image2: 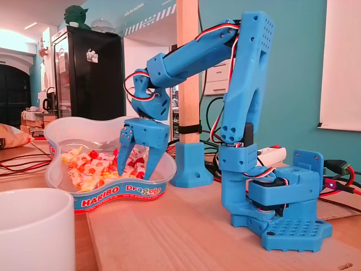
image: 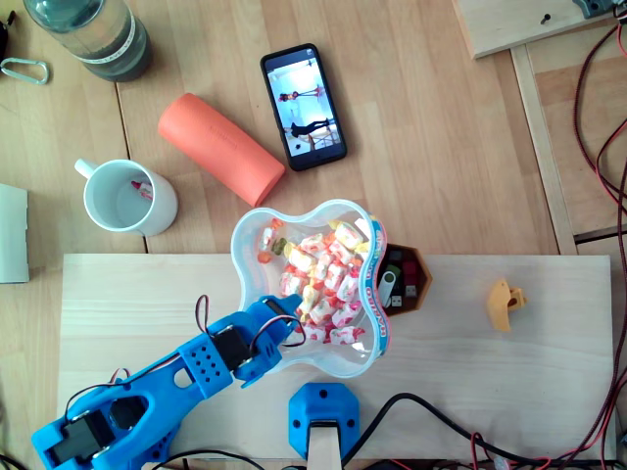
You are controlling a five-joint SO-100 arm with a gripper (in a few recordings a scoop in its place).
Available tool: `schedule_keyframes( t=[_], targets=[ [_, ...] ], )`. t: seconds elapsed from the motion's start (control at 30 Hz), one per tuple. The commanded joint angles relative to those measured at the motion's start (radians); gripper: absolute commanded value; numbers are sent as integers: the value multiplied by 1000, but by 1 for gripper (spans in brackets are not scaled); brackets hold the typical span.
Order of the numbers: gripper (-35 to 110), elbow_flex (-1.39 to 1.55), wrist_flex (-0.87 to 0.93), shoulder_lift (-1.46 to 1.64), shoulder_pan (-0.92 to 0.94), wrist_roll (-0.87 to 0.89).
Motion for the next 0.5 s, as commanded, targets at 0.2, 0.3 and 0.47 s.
schedule_keyframes(
  t=[0.2, 0.3, 0.47],
  targets=[
    [27, -35, 35, 15, 8, -18],
    [27, -11, 23, 15, 8, -18],
    [27, -3, 23, 15, 8, -20]
  ],
)
